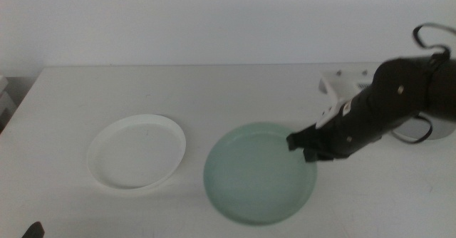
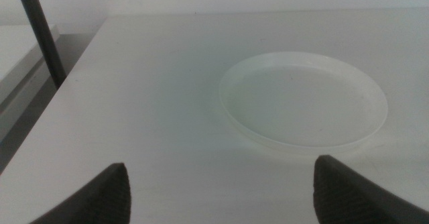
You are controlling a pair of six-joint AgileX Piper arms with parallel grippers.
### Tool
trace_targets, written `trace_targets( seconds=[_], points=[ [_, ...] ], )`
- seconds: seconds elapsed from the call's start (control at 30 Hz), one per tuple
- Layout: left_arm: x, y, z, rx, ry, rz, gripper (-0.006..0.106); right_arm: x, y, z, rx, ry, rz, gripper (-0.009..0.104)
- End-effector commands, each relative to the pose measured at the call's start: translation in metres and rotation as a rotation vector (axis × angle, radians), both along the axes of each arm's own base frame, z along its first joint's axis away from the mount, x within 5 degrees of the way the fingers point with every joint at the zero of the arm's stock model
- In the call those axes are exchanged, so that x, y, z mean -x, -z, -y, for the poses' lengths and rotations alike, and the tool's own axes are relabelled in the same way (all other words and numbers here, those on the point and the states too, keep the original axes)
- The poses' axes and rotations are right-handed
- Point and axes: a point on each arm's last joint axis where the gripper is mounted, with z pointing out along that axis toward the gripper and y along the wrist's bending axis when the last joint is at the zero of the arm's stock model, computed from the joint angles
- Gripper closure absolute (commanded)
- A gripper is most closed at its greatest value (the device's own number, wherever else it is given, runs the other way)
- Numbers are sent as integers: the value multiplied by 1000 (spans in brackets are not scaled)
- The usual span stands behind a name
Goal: Stack the three bowls on top of each other.
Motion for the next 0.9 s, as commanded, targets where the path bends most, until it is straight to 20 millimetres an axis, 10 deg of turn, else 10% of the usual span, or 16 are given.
trace_targets(
  seconds=[0.0,0.57,0.87],
  points=[
    [0,-9,0,18,-8,96,-4,4,-15,-8,-59,12,98,96],
    [0,-9,0,18,-8,96,-4,-1,35,-24,-27,2,31,94],
    [0,-9,0,18,-8,96,-4,-2,21,-20,-34,-2,82,56]
  ],
)
